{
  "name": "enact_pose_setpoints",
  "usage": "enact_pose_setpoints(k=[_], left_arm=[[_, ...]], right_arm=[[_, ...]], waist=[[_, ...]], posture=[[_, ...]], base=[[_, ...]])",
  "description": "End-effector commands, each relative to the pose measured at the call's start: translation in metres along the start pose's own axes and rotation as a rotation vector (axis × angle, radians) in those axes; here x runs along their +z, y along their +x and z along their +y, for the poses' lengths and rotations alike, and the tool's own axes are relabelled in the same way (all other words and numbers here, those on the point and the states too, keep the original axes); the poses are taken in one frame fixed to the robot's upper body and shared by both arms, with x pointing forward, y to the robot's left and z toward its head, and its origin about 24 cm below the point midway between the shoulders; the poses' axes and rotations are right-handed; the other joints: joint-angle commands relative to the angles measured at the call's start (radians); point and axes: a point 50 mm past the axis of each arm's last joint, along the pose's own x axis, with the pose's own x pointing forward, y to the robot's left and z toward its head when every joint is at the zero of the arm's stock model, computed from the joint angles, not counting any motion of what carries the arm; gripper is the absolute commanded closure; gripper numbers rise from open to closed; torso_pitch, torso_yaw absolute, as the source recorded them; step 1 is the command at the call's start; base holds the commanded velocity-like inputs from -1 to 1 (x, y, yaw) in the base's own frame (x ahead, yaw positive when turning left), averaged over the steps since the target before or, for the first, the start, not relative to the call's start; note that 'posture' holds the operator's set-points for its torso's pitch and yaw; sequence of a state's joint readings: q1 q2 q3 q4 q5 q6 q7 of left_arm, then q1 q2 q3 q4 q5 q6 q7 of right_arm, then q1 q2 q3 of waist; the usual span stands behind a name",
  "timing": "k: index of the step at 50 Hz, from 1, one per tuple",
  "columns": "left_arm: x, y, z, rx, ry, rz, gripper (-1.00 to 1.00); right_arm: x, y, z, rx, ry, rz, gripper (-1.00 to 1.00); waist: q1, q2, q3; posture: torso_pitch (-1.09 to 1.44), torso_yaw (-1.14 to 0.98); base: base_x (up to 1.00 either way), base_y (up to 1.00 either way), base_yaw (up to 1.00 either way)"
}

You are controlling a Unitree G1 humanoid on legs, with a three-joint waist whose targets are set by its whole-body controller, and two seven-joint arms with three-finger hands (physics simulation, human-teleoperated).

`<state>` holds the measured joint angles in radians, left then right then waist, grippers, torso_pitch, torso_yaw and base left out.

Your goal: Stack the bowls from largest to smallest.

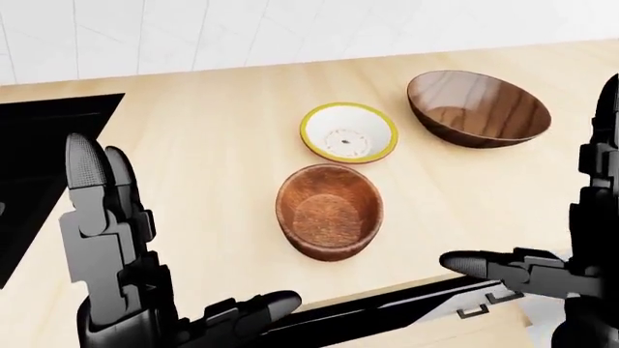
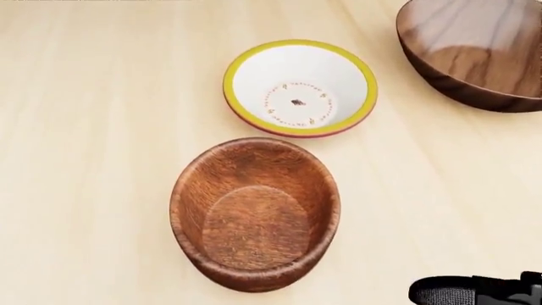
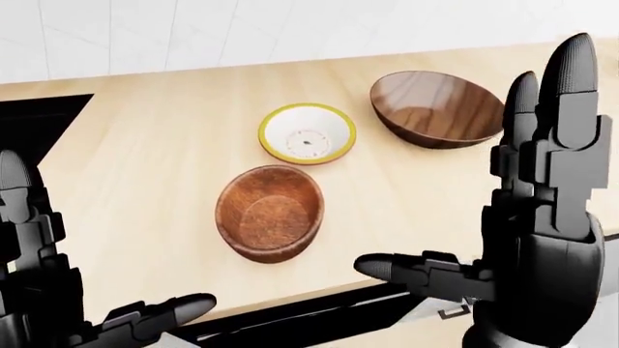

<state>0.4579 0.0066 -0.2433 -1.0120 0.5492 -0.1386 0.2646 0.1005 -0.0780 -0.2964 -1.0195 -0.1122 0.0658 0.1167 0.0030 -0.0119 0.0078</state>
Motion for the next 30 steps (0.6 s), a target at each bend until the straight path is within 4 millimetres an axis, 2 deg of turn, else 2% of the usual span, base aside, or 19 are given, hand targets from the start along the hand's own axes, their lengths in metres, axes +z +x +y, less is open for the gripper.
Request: enact_pose_setpoints(k=[1,11,18,27,30], left_arm=[[0.009,0.002,0.004,0.024,-0.013,-0.052,-1.00],[0.009,0.002,0.003,0.021,-0.011,-0.050,-1.00],[0.008,0.002,0.003,0.020,-0.011,-0.049,-1.00],[0.009,0.002,0.003,0.020,-0.009,-0.051,-1.00],[0.008,0.003,0.003,0.020,-0.009,-0.050,-1.00]], right_arm=[[0.008,0.005,-0.003,0.005,-0.015,-0.043,-1.00],[0.012,0.026,-0.020,0.007,-0.088,-0.066,-1.00],[0.028,0.061,-0.033,-0.006,-0.132,-0.068,-1.00],[0.054,0.090,-0.034,0.003,-0.176,-0.092,-1.00],[0.061,0.100,-0.025,0.032,-0.198,-0.114,-1.00]], waist=[[0.000,-0.002,-0.007],[0.002,-0.009,-0.006],[0.002,-0.016,0.000],[0.004,-0.027,0.015],[0.005,-0.026,0.021]], posture=[[0.00,0.00],[0.00,0.00],[0.00,0.00],[0.00,0.00],[0.00,0.00]], base=[[0.00,0.00,0.00],[0.00,0.00,0.00],[0.00,0.00,0.00],[0.00,0.00,0.00],[0.00,0.00,0.00]])
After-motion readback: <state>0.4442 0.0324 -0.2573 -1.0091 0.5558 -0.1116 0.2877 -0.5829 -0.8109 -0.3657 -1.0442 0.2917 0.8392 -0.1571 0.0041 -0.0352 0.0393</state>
